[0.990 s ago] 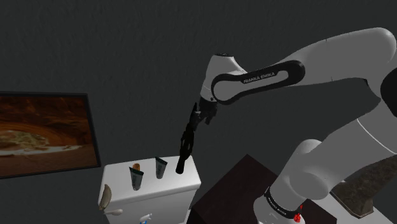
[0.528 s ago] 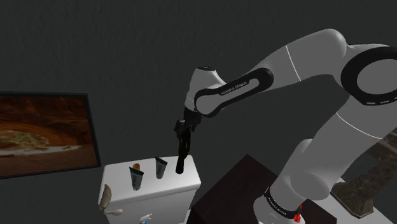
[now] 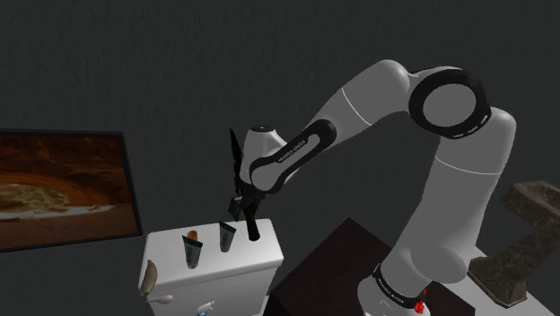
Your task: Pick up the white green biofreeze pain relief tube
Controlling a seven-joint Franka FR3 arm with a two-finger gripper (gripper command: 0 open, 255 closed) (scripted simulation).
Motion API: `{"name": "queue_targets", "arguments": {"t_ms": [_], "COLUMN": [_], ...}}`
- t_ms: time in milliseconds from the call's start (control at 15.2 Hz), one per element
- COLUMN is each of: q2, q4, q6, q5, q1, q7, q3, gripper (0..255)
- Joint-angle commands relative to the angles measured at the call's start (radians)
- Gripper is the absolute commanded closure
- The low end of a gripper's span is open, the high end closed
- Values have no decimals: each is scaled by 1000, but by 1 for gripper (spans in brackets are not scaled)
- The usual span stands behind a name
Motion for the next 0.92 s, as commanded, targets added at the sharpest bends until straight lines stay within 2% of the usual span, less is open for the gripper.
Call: {"name": "queue_targets", "arguments": {"t_ms": [0,198,792,858], "q2": [91,202,301,300], "q4": [42,110,133,130], "q6": [41,74,150,151], "q5": [-11,-23,-36,-36], "q1": [13,35,46,46], "q7": [13,29,34,33], "q3": [1,1,-13,-13], "gripper": [0,0,0,255]}}
